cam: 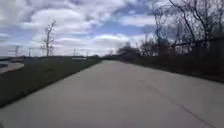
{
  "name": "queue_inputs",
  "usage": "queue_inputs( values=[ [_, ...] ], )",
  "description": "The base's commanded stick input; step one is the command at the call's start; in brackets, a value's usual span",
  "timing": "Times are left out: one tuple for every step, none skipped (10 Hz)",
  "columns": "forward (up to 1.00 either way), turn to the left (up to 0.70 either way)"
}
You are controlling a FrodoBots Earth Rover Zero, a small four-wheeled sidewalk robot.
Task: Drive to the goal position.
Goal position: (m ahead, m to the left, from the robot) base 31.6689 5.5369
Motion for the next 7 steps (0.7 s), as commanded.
queue_inputs(
  values=[
    [0.95, 0.0],
    [0.95, 0.0],
    [0.95, 0.0],
    [0.95, 0.0],
    [0.95, 0.0],
    [0.95, 0.0],
    [0.96, 0.0]
  ],
)
